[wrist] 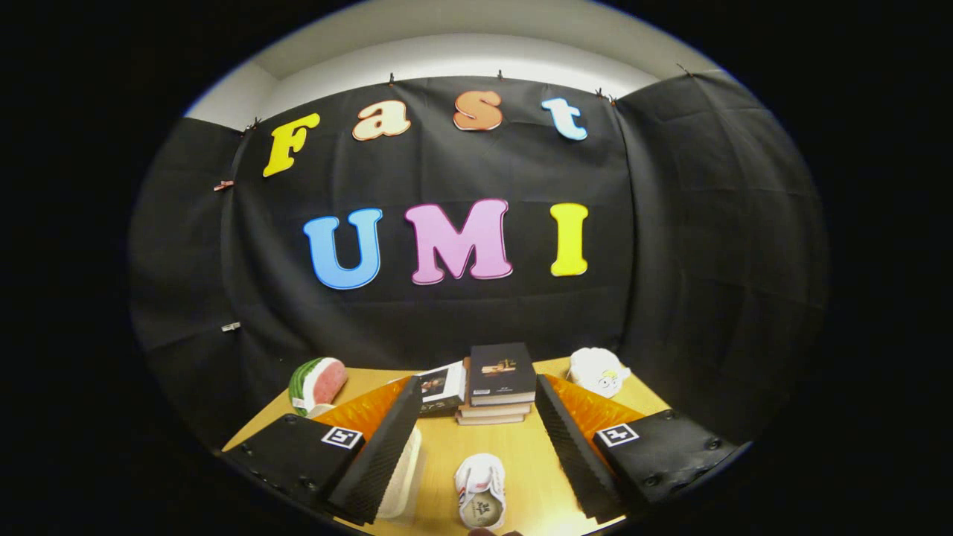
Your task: Open the storage box then place both shoes into the box .Put the left shoe in first, then the right shoe, with the right side of both shoes facing outward in a uniform manner.
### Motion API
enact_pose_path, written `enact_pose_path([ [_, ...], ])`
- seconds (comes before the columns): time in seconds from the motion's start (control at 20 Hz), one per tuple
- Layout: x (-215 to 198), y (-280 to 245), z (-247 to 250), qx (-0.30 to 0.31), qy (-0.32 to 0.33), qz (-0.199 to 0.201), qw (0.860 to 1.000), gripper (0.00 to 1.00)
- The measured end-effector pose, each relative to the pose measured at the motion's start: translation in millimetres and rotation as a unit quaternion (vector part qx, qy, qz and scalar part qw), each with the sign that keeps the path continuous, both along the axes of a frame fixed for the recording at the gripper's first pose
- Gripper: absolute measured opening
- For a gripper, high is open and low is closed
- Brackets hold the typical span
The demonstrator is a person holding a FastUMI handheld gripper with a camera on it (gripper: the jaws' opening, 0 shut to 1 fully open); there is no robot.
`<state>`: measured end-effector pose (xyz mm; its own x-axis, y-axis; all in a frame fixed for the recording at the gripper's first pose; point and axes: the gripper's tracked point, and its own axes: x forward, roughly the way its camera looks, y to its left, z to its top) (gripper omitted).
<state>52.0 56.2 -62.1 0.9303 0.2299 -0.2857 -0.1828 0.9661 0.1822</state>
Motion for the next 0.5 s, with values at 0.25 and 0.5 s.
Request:
enact_pose_path([
  [0.25, -8.4, 33.2, -64.5, 0.085, 0.149, 0.053, 0.984, 0.98],
  [0.5, -45.9, 68.4, -137.8, 0.155, 0.306, 0.110, 0.933, 0.98],
])
